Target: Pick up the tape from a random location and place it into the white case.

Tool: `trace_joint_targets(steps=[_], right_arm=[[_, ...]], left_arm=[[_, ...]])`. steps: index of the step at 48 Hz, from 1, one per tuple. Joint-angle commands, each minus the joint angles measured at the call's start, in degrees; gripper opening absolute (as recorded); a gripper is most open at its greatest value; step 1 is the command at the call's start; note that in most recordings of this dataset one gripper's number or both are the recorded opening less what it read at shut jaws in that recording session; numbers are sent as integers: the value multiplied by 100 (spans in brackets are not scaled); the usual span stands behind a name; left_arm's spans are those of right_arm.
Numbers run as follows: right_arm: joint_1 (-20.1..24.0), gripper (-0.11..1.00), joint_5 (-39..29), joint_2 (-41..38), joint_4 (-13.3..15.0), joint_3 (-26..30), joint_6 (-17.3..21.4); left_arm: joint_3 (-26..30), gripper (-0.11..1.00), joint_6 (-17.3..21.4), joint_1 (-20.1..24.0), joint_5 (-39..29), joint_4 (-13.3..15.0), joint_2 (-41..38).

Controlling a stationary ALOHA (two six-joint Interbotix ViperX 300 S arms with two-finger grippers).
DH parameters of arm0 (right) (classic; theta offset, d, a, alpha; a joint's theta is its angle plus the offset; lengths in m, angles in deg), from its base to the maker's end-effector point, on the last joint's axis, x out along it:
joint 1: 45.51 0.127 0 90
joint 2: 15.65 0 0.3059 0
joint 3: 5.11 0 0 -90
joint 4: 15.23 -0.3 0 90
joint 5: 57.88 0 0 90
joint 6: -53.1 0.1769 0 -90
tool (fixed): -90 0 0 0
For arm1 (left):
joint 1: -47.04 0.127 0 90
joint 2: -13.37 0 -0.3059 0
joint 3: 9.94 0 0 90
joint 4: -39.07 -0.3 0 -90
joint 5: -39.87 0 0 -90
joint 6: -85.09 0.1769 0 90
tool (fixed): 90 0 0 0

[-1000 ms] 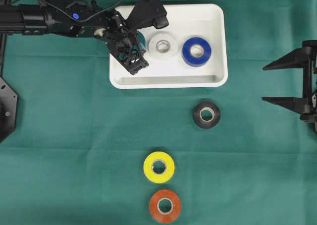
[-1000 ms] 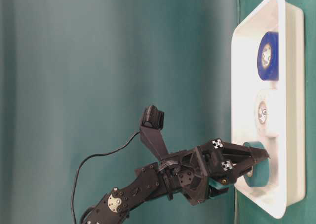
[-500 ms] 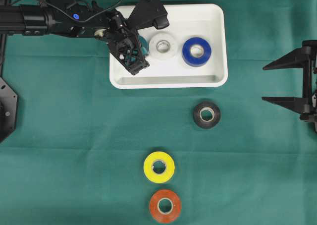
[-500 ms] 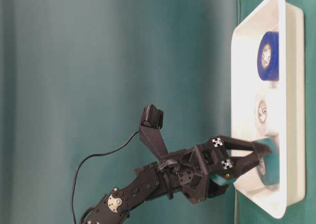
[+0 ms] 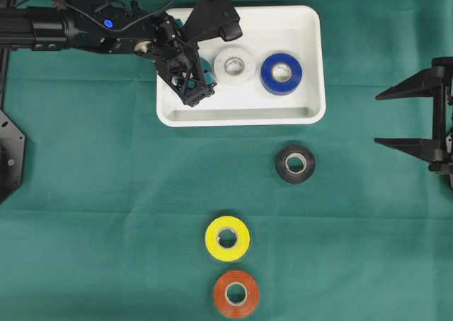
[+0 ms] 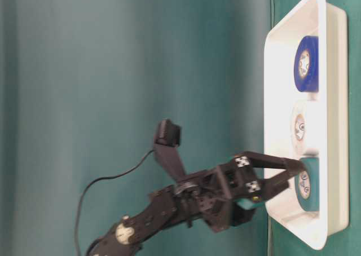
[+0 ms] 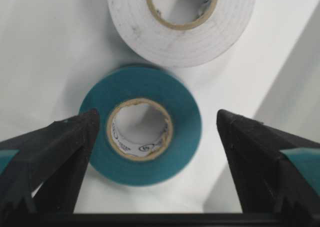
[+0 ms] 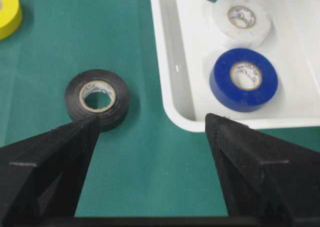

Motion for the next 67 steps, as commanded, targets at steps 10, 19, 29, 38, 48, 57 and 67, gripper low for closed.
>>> trace_joint_targets(steps=[10,19,29,38,48,57,67], right_arm=[[-9,83,26,-44,9,105,0],[-9,83,26,-44,18,97,0],[-9,83,26,-44,18,97,0],[-9,83,26,-44,9,97,9],[-9,83,35,-35,9,105,9],[-9,83,35,-26,9,114,18],[-9,83,44,-26,9,123,18]], left_arm=[[325,95,9,-97,-448,9,914],[642,95,281,-202,-800,9,1354],[888,95,431,-246,-905,0,1670],[879,95,448,-229,-932,0,1696],[835,95,448,-378,-932,0,1723],[729,95,439,-861,-879,0,1811],[580,95,431,-1477,-668,0,1907]])
